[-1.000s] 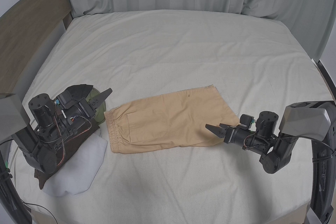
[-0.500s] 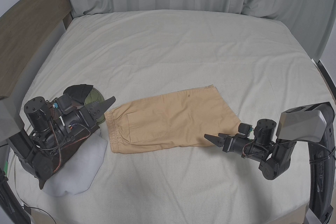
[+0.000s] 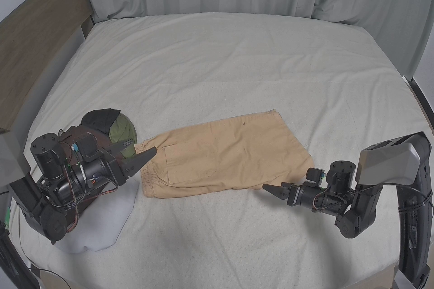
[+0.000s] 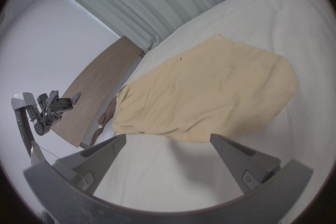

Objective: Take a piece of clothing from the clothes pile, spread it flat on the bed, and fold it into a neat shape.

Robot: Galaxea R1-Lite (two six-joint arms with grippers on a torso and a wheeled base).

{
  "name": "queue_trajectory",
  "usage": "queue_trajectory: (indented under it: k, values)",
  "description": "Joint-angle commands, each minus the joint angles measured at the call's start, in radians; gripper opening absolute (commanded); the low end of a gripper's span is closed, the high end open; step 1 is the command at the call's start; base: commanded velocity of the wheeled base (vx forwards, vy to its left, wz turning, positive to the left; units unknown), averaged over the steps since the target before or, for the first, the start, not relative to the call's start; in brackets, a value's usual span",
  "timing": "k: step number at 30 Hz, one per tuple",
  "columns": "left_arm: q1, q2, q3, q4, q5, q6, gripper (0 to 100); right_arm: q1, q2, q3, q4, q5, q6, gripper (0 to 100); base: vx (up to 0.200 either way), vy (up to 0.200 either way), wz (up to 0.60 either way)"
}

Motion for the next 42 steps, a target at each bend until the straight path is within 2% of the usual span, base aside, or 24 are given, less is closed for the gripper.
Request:
queue_trajectory:
  k: [1, 9, 22, 27, 36, 42]
  values:
    - [-0.002, -0.011, 0.017, -0.002, -0.009, 0.044, 100, 0.001, 0.009, 0.018, 0.000, -0.008, -0.001, 100, 0.000, 0.000, 0.00]
    - [-0.002, -0.004, 0.045, -0.002, -0.010, 0.150, 100, 0.001, 0.052, 0.018, 0.000, -0.024, 0.002, 100, 0.000, 0.000, 0.00]
    - [0.004, 0.001, 0.042, -0.002, -0.012, 0.196, 100, 0.004, 0.057, 0.017, 0.000, -0.030, 0.004, 100, 0.000, 0.000, 0.00]
    - [0.006, 0.004, 0.045, -0.002, -0.041, 0.219, 100, 0.006, 0.083, 0.009, 0.000, -0.036, 0.017, 100, 0.000, 0.000, 0.00]
    - [0.006, 0.019, 0.058, -0.002, -0.044, 0.239, 100, 0.026, 0.124, -0.057, 0.000, -0.080, 0.113, 100, 0.000, 0.000, 0.00]
    - [0.006, 0.027, 0.058, -0.002, -0.044, 0.239, 100, 0.055, 0.141, -0.120, 0.000, -0.113, 0.217, 100, 0.000, 0.000, 0.00]
